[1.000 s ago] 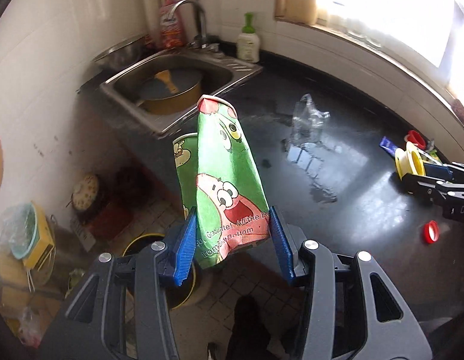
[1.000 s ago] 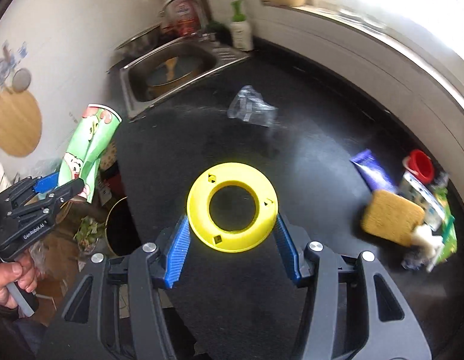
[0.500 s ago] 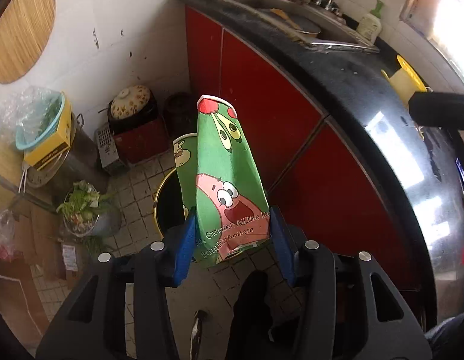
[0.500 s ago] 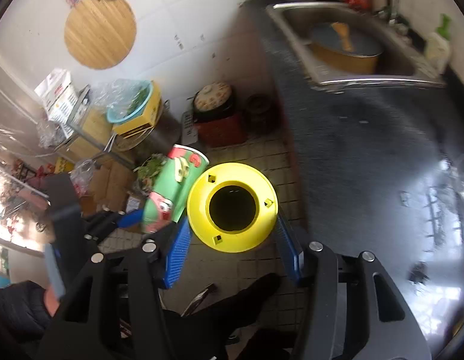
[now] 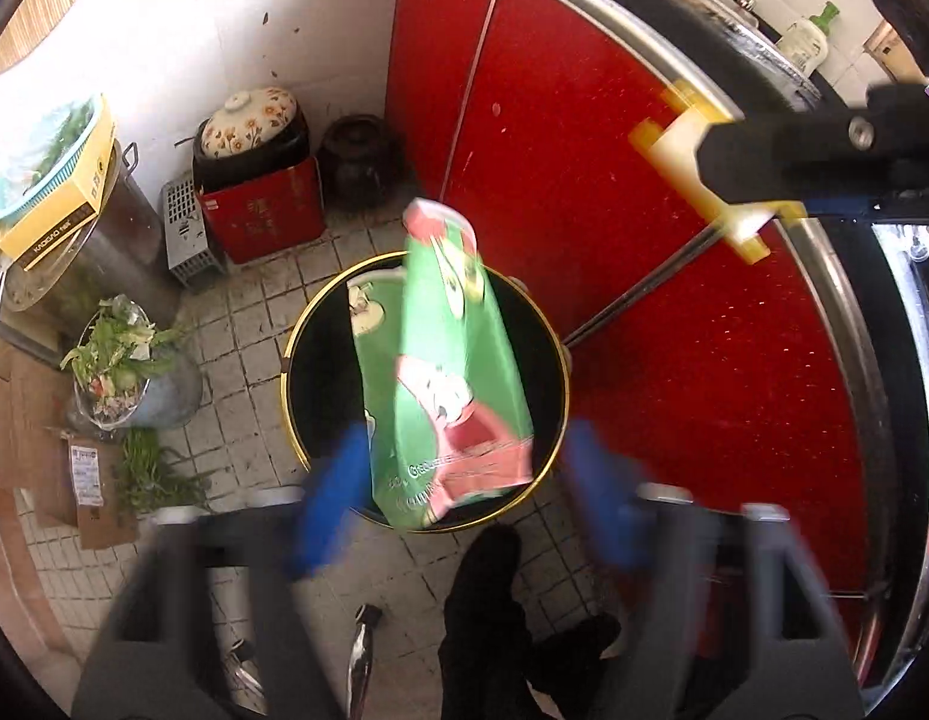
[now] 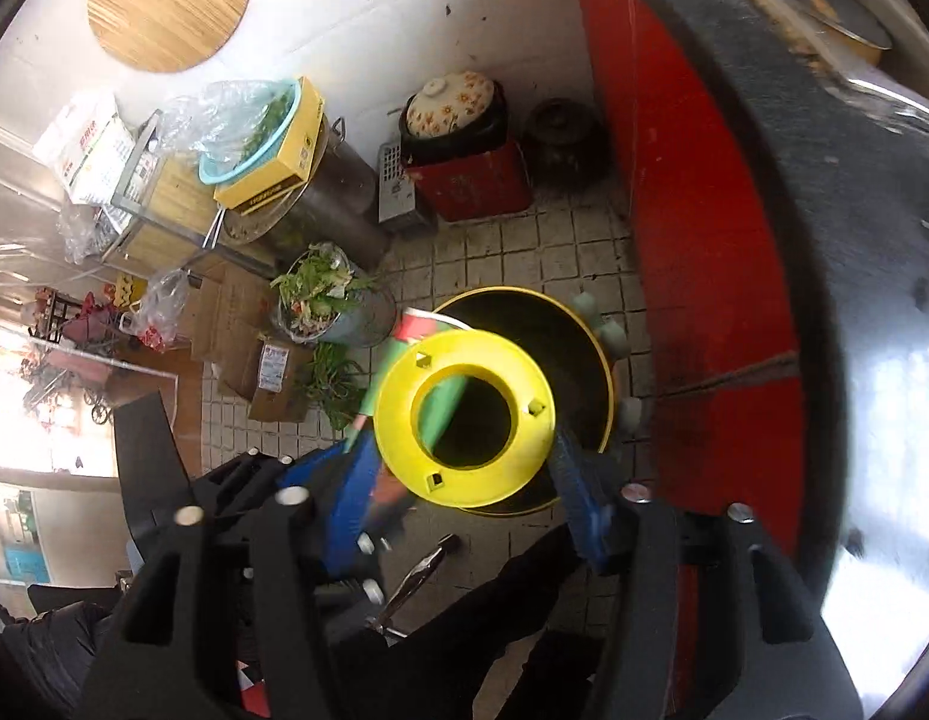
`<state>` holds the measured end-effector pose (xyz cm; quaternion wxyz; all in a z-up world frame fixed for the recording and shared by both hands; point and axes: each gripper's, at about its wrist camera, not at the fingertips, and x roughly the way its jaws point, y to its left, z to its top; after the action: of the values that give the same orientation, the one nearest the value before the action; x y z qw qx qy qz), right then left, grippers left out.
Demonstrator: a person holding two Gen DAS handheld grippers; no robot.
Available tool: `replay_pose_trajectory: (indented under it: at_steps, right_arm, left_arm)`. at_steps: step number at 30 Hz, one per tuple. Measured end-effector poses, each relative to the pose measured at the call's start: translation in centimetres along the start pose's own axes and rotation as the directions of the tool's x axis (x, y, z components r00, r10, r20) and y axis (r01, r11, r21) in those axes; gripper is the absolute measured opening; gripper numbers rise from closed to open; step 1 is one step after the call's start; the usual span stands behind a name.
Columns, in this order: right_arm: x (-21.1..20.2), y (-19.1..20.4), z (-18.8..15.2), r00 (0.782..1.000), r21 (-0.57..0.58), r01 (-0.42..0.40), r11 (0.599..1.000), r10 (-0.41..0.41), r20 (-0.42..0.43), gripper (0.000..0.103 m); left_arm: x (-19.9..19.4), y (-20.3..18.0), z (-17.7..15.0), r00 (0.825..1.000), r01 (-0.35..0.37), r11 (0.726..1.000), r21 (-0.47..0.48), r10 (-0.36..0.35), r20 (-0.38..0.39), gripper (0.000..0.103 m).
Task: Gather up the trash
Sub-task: 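Carry both held items to the black bin and release them inside, then swing both open tools back over the counter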
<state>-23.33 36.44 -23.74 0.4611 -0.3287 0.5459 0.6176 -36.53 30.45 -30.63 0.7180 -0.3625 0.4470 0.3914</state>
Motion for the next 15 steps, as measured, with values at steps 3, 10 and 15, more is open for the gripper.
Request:
replay_pose_trajectory:
  at_steps: [3,10,15]
  right_arm:
    - [0.6,-0.3,0.5,1.000,0.012,0.002,1.000,-0.002,-0.005,0.079]
    - [-0.9,-0.9,-0.7,1.000,0.017,-0.001,1.000,0.001,0.000,0.079]
    - [-3.8,-1.6,-2.4,0.999,0.044,0.000,0.999,-0.002,0.037,0.080]
  left_arm:
    - [0.4,0.4,0.0,1.000,-0.012,1.000,-0.005,0.012,-0.011,0.084]
    - [-0.7,0.8,-0.4,0.999,-0.034,0.999,0.009,0.034,-0.002,0.084]
    - [-3.3,-0.9,0.2,0.999,-0.039,0.998,0.054,0.037,0.030,0.084]
